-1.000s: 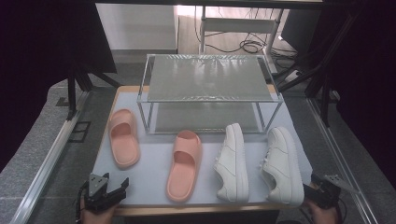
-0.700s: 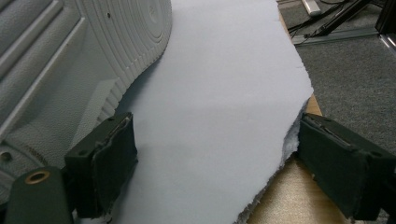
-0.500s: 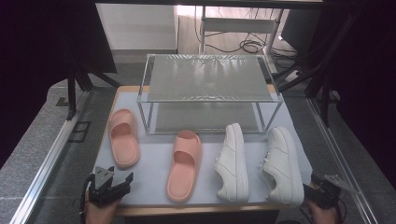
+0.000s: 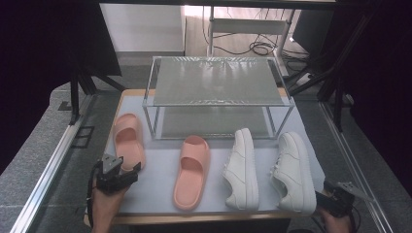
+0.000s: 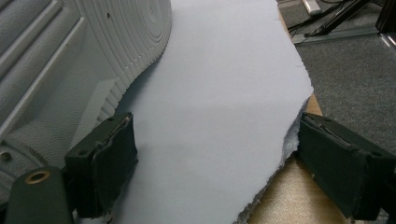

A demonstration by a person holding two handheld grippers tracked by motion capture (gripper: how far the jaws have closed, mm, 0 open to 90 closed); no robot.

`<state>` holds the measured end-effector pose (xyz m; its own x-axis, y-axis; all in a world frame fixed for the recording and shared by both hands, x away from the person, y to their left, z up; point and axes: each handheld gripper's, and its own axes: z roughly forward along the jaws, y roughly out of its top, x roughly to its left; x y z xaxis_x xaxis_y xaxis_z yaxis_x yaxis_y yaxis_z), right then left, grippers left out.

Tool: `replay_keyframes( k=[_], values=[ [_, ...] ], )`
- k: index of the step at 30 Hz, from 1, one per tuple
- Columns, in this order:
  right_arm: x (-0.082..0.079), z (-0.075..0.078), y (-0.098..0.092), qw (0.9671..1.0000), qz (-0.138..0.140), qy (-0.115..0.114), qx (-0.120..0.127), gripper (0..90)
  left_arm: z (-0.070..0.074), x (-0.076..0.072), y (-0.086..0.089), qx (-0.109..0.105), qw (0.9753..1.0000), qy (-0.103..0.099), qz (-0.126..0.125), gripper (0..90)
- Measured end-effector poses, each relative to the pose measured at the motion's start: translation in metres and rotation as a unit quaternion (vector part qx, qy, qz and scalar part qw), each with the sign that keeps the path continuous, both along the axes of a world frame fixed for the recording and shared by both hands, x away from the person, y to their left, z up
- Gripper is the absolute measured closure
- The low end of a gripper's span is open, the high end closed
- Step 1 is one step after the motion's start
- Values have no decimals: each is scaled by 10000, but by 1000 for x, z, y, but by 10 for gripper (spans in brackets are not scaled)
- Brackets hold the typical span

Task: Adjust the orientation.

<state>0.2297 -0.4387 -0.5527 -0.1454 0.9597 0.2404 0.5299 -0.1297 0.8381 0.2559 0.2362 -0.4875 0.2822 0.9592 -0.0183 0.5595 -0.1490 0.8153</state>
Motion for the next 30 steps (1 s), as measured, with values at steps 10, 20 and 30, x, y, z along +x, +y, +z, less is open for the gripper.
replay_keyframes(
  k=[10,20,30],
  values=[
    [0,0,0,10000,-11,35,13,126,-3,34,2,114,9999,106,58,390],
    [0,0,0,10000,2,21,2,127,-2,70,1,153,9996,190,108,444],
    [0,1,0,10000,6,34,-4,127,-8,99,3,70,9991,355,221,500]
  ],
)
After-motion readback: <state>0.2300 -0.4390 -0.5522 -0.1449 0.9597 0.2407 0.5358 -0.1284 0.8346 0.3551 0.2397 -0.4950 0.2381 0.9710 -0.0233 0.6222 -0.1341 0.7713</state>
